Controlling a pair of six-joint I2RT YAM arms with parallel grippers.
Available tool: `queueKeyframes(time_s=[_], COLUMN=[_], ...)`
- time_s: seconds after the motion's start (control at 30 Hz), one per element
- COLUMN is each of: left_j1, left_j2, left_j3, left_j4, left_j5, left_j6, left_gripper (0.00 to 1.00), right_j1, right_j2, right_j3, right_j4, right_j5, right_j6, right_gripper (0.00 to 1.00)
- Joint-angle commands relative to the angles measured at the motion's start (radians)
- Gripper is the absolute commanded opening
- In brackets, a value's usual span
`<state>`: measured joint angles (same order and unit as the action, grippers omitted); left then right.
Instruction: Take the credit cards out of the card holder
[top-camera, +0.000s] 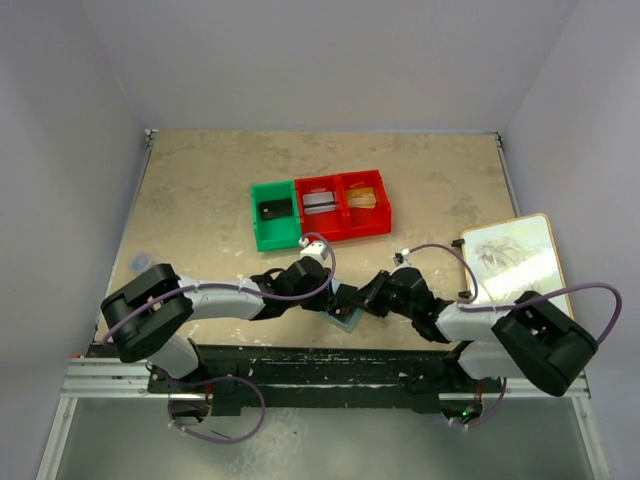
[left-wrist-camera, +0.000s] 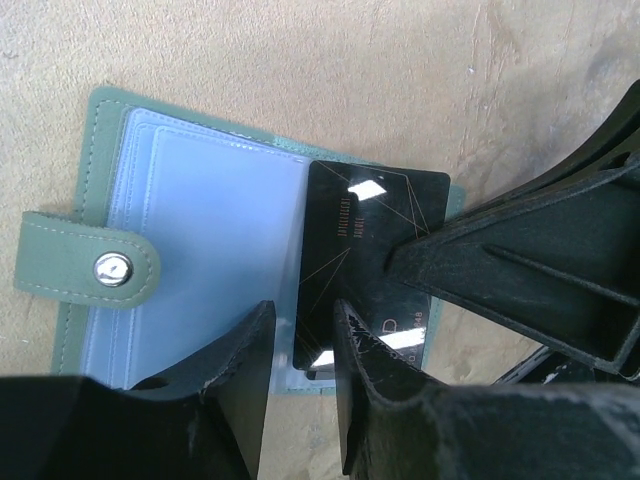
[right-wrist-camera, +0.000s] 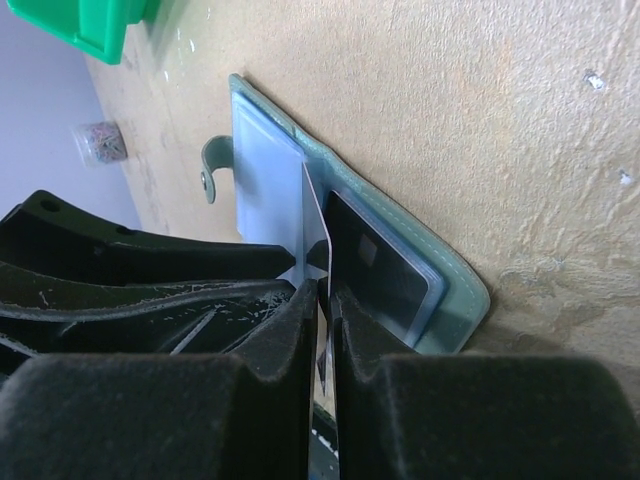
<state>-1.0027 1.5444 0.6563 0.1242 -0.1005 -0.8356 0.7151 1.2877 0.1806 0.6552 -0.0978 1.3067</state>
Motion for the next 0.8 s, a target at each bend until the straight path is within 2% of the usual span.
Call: queueKeyframes(time_s=[0.0,0.4,0.5,0.67,0.77], left_j1=[-0.004,-0.005,-0.004,-0.004,-0.005], left_j2=[0.007,-0.011,-0.015,-0.064,-0.139], left_j3=[0.003,0.003,0.001,-0.002,-0.024], left_j4=[0.027,0.024,0.020,-0.006,-0.009], left_j5=[-0.004,-0.017,-0.019,-0.057,-0.111], left_j6=[0.006,0.000,-0.002,-0.005,-0.004], left_gripper=[0.27,0.26,0.26,0.26,0.26], right_j1=[0.005,0.004,0.005,0.004,0.005], right_j2=[0.003,0.044,0.047,-0.026,-0.122], right_j3=[0.014,0.024,0.018,0.025,0.050], right_j4=[0.057,0.099,0.112,0.038,-0.102], right_j5=[-0.001,-0.030,-0.035,-0.008,0.046], right_j6=[0.002,-0.018,-0.018,-0.050,-0.092], right_gripper=[0.09,0.11,0.02,0.00,0.00])
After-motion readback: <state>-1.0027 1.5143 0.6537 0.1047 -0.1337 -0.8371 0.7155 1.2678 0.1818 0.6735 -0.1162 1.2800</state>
